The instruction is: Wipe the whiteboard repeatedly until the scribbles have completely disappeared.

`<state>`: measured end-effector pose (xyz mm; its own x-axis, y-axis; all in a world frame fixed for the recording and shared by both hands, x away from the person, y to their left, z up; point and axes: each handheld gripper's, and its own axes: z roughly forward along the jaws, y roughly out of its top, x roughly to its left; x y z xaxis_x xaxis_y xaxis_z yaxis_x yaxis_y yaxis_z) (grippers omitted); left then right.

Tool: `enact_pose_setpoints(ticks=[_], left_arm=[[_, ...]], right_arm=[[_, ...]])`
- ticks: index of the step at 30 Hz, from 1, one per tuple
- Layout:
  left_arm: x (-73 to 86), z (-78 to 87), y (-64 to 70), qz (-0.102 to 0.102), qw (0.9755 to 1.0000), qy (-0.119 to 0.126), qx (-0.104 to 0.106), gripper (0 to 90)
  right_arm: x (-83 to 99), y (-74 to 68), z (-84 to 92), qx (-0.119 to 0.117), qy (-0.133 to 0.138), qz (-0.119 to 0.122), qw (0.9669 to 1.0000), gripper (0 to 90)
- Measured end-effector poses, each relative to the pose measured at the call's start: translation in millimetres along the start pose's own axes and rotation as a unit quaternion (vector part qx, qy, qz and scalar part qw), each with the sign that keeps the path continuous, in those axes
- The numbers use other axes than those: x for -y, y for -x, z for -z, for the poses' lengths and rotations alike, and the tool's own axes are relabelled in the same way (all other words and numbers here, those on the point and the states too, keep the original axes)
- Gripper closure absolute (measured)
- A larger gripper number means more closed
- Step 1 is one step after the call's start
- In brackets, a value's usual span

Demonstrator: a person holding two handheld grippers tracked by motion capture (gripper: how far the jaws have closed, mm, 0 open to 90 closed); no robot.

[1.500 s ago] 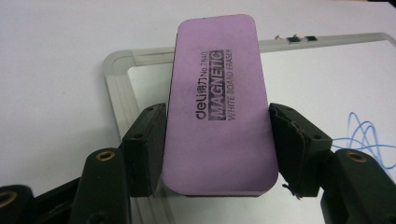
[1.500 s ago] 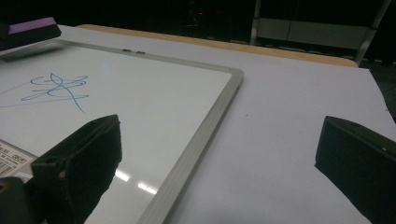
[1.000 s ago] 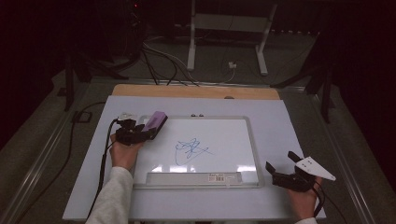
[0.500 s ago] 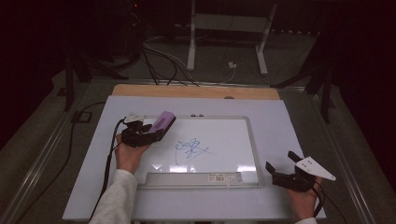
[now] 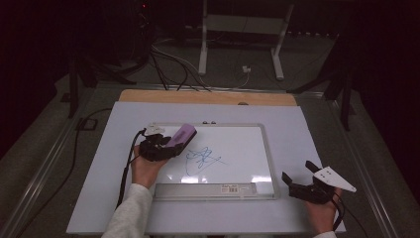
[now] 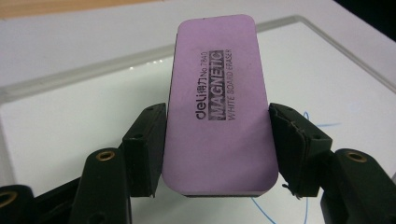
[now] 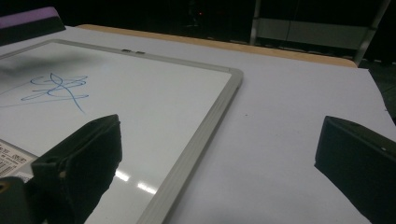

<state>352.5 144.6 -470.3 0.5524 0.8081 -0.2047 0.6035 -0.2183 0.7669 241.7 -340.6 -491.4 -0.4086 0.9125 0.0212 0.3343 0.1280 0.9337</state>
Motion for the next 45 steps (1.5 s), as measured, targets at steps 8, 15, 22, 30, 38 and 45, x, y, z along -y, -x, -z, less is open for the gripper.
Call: enact_pose_setpoints(ticks=[8,15,22,30,38,45], left_arm=[[10.1,-9.9,7.2,-0.011,0.9998,-0.018,0.005,41.3],[21.4,-17.7,12.1,-0.024,0.9990,-0.038,0.003,41.2],[26.4,-22.3,15.7,-0.035,0.9982,-0.049,-0.004,40.9],[20.0,-25.7,16.3,-0.030,0.9988,-0.039,-0.005,27.6],[11.4,-39.7,17.5,-0.026,0.9986,-0.045,-0.001,27.4],[11.2,-46.8,18.9,-0.027,0.9982,-0.055,-0.002,27.4]], right_arm=[[0.2,-0.4,-0.6,0.000,-0.001,0.002,1.0000,0.7],[0.4,-0.9,-1.1,-0.001,-0.002,0.001,1.0000,0.7],[0.5,-1.1,-1.4,-0.001,-0.003,0.001,1.0000,0.7],[0.4,-1.1,-1.7,-0.002,-0.004,0.001,1.0000,0.7],[0.3,-0.4,-1.0,-0.001,-0.003,0.000,1.0000,0.7],[0.2,-0.2,-0.8,-0.002,-0.002,0.001,1.0000,0.7]])
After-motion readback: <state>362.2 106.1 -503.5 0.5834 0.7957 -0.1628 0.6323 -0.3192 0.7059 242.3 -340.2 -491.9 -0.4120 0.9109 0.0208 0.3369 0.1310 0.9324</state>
